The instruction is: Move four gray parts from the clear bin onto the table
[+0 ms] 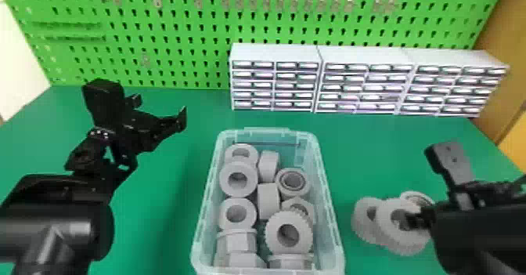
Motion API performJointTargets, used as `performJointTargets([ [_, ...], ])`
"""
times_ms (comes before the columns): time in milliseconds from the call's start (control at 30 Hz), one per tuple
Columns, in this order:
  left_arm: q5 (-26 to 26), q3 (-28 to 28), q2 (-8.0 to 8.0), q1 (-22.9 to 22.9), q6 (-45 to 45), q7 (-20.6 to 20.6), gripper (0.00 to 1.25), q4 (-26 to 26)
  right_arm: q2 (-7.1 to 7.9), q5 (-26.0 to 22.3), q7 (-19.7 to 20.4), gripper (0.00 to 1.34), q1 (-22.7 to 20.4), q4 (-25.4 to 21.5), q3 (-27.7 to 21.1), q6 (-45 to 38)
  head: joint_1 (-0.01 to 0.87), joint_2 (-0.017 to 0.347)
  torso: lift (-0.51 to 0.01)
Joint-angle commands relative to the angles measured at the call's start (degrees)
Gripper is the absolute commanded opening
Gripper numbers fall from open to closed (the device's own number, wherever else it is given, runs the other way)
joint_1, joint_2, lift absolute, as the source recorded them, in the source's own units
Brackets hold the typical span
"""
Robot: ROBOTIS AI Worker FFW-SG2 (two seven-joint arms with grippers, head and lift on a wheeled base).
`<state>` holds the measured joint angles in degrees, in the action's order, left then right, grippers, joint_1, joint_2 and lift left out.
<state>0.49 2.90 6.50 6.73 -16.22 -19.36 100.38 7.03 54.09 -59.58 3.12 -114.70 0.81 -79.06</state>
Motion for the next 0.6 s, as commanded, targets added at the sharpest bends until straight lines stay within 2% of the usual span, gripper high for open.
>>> performJointTargets([
  [0, -0.14, 0.0, 0.0, 0.04, -0.22, -0.15, 1.12, -0.01, 0.0, 3.66, -3.62, 0.25, -1.28, 1.67, 1.3, -0.21, 0.678, 0.034, -0.05],
  [167, -0.31, 0.0, 0.0, 0.04, -0.31, -0.42, 1.12, -0.01, 0.35, 8.4, -8.8, 0.25, -2.86, 3.7, 2.44, -0.21, 0.678, 0.034, -0.05],
  [267, -0.31, 0.0, 0.0, -0.05, -0.31, -0.5, 1.12, -0.01, 0.53, 9.9, -10.47, 0.25, -3.48, 4.49, 2.62, -0.21, 0.678, 0.034, -0.05],
  [567, -0.4, 0.09, 0.0, 0.04, -0.39, -0.59, 1.12, -0.01, 0.71, 10.95, -11.53, 0.25, -3.56, 6.33, 3.23, -0.21, 0.678, 0.034, -0.05],
])
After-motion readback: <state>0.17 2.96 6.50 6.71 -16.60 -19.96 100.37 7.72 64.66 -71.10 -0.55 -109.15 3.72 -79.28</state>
